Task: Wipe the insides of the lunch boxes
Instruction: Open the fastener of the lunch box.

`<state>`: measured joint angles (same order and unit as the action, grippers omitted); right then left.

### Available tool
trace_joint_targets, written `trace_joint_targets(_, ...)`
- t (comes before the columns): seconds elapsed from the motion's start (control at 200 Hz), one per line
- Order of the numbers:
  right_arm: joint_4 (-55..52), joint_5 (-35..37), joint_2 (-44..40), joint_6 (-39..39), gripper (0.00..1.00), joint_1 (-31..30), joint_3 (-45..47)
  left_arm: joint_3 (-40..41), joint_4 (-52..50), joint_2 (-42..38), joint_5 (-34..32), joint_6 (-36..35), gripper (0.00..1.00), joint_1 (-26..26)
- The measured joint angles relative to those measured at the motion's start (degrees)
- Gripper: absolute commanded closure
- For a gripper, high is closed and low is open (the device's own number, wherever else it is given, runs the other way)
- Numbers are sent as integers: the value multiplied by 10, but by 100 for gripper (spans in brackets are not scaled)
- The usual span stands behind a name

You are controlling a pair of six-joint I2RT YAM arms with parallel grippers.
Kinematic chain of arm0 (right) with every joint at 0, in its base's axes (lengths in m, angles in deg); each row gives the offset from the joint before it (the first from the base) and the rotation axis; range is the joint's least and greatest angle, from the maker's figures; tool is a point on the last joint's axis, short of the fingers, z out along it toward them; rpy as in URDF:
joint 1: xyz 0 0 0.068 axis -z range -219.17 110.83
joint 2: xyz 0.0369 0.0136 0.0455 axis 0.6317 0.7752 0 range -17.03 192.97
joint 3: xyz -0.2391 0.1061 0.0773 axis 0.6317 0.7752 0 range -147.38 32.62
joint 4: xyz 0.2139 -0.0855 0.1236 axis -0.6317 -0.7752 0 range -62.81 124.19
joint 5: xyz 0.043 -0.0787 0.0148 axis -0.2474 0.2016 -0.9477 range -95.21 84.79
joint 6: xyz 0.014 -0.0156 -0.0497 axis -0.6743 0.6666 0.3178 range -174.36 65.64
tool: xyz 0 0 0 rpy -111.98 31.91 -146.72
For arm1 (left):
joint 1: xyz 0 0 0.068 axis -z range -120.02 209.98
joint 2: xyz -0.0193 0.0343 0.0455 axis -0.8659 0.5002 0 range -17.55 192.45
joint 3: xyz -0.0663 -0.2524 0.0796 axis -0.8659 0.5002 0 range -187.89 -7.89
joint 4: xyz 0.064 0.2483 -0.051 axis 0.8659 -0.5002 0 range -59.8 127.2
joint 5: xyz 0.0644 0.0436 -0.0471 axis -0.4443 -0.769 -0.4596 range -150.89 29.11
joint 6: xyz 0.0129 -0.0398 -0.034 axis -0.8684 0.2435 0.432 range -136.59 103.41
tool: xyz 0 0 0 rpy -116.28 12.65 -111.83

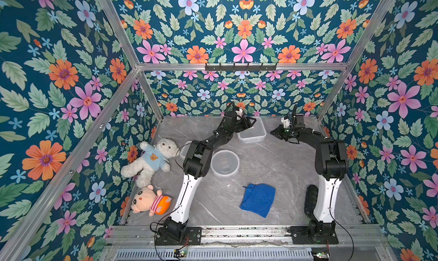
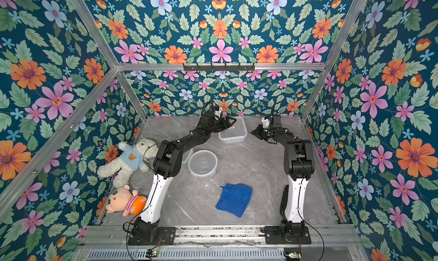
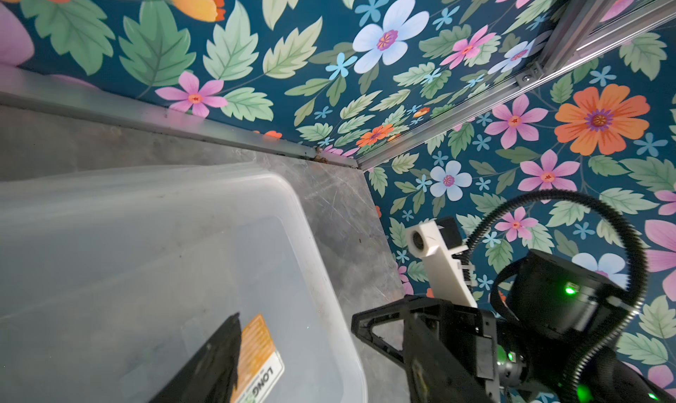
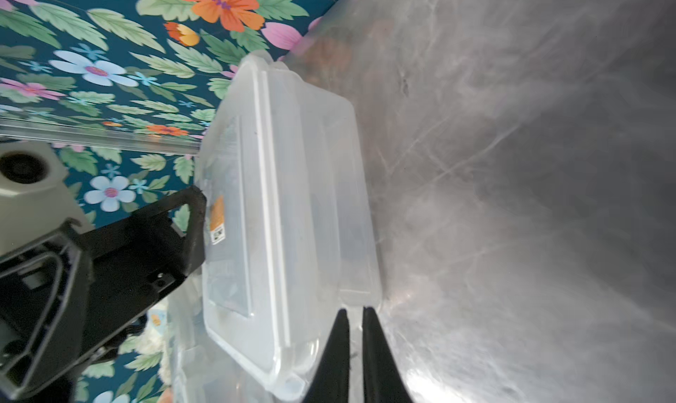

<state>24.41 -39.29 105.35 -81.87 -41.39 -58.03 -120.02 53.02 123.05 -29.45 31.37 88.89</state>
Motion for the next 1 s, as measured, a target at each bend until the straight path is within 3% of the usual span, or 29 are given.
trace_joint_targets(0.17, -86, 90, -18, 74, 91, -75, -94, 43, -64, -73, 3, -7, 25, -18)
trace_joint_targets(0.38, -180, 168, 49, 126, 92, -141, -247, 168, -5, -160, -1, -17, 20, -71)
trace_joint_targets(0.495, -234, 190, 104, 137, 94, -165, -326, 216, 26, -141, 11, 9, 18, -91)
trace_joint_targets(0.7, -339, 246, 213, 136, 100, -181, -490, 223, 127, -78, 55, 75, 15, -100)
trace_joint_targets(1.0, -360, 311, 222, 124, 100, -182, -497, 207, 267, -11, 102, 168, 19, -99)
